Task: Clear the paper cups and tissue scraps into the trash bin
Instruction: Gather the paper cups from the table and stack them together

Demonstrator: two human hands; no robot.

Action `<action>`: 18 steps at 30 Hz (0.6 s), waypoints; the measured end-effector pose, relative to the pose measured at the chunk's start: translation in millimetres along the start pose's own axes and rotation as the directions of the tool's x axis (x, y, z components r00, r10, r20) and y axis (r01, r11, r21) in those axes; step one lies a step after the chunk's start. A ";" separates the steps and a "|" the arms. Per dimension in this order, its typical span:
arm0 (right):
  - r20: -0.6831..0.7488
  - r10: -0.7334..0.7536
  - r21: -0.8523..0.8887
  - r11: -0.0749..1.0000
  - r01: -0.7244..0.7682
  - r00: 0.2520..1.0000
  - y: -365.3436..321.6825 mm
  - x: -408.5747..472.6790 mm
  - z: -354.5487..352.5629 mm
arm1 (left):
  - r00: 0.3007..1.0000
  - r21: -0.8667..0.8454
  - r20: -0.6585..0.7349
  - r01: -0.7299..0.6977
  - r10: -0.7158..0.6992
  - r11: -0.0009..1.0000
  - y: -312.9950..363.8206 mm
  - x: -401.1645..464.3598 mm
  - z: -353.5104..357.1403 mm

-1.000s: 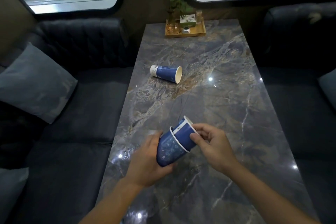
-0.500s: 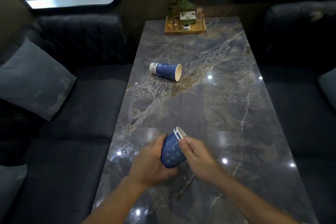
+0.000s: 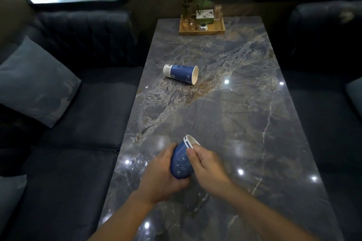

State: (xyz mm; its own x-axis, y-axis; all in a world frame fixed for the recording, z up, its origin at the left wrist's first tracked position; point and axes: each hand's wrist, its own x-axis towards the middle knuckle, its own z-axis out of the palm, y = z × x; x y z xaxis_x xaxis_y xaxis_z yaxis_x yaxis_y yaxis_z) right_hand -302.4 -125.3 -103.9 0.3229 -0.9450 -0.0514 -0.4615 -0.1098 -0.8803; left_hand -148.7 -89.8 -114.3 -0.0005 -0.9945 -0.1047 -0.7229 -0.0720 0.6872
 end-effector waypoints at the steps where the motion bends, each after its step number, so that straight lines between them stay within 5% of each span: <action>1: 0.005 0.006 0.000 1.000 -0.006 1.000 -0.3 3.1 1.6 | 1.000 -0.002 -0.002 0.016 -0.016 1.000 -1.2 1.7 -0.8; 10: 0.060 -0.098 0.046 0.994 0.096 0.993 -3.4 57.0 -5.4 | 0.989 -0.142 -0.065 0.124 -0.134 0.982 -12.8 32.0 -14.7; 18: -0.133 0.124 0.144 0.984 -0.104 0.983 51.2 168.7 -16.4 | 0.973 -0.190 -0.095 0.188 -0.209 0.964 -40.6 53.6 -26.2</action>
State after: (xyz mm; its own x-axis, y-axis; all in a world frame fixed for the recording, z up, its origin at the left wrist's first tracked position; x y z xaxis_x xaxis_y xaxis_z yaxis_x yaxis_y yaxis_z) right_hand -285.1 -295.4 -150.0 0.1504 -0.9839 -0.0967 -0.3690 0.0349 -0.9288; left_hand -101.3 -142.2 -128.9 0.2160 -0.9602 -0.1770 -0.5656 -0.2708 0.7790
